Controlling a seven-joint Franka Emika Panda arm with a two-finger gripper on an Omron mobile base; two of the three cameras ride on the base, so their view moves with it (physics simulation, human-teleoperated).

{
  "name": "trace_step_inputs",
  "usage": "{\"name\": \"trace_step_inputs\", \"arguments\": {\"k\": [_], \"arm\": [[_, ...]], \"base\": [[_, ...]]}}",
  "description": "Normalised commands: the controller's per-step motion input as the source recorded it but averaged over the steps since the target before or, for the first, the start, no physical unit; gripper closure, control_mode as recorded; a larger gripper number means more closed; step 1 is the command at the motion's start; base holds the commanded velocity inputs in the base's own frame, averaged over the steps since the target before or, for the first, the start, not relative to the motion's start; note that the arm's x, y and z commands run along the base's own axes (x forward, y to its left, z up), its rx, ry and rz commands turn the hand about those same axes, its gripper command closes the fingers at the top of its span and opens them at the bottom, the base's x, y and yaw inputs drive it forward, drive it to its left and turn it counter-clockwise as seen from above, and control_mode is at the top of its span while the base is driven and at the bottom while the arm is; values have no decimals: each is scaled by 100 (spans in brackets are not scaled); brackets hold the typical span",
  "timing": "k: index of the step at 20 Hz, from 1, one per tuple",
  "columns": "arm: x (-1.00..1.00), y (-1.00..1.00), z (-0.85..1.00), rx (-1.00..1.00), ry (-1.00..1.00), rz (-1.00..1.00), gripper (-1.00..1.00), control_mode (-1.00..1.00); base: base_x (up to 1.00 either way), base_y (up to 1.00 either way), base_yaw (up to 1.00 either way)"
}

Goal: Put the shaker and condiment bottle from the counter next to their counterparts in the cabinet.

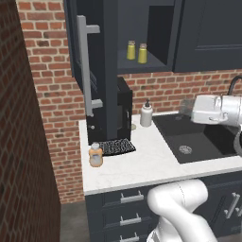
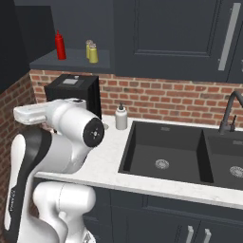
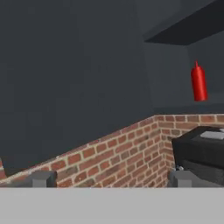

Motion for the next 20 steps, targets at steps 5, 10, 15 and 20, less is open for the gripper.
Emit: {"name": "trace_step_inputs", "arguments": {"k": [5,10,15,20], "arm": [[-43,23,-100,-13,0,4,-100,-100],[-15,22,-90,-20,0,14,-100,-100],[0,45,-85,-4,0,29,-100,-100],[0,68,-100,0,-1,23,-100,-100]], "base": [[0,0,0],[0,0,0],[0,0,0],[0,0,0]]}}
